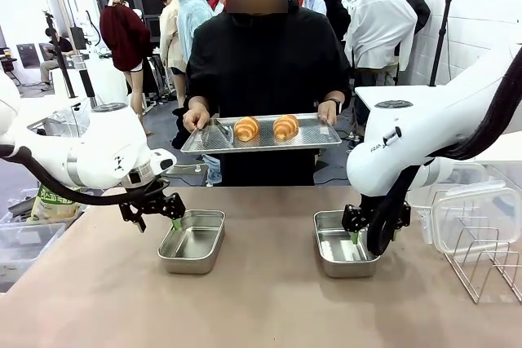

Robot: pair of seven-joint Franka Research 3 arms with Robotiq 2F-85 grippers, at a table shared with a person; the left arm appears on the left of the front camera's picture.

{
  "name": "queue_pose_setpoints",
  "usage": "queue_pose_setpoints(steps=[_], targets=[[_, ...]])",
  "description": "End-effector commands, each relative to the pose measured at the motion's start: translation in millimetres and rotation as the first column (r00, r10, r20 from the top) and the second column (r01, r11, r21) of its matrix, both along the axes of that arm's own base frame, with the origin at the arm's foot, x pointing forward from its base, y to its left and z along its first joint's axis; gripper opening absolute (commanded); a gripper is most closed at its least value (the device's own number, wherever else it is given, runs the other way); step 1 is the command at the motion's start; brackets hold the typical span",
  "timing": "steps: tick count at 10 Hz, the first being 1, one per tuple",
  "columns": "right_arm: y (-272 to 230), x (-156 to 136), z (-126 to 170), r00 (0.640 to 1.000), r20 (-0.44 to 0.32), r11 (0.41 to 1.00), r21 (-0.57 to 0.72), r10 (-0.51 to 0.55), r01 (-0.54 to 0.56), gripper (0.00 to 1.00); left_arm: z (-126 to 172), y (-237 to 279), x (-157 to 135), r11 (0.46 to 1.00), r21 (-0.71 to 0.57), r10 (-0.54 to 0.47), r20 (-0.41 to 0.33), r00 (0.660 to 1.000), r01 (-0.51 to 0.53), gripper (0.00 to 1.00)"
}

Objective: Place the bread in airtight containers.
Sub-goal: Lift both Airtight Container.

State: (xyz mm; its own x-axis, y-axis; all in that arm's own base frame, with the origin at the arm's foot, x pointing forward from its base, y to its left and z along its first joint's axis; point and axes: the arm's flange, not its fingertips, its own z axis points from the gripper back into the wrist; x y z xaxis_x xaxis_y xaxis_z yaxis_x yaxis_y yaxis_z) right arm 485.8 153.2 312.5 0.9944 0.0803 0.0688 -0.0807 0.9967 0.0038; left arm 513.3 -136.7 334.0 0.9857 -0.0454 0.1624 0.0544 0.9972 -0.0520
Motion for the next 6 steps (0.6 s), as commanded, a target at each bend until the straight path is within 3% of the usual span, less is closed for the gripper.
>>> queue_pose_setpoints(steps=[1, 6], targets=[[5, 7, 2, 0.999, 0.013, 1.000, -0.005, -0.029, 0.029, 1.00, -6, -14, 6, 0.999, 0.050, 0.007, -0.021, 1.000, -0.006, 1.00], [6, 8, 2, 0.999, 0.016, 1.000, -0.011, -0.029, 0.029, 1.00, -12, -32, 4, 0.995, 0.090, -0.043, -0.033, 0.999, 0.045, 1.00]])
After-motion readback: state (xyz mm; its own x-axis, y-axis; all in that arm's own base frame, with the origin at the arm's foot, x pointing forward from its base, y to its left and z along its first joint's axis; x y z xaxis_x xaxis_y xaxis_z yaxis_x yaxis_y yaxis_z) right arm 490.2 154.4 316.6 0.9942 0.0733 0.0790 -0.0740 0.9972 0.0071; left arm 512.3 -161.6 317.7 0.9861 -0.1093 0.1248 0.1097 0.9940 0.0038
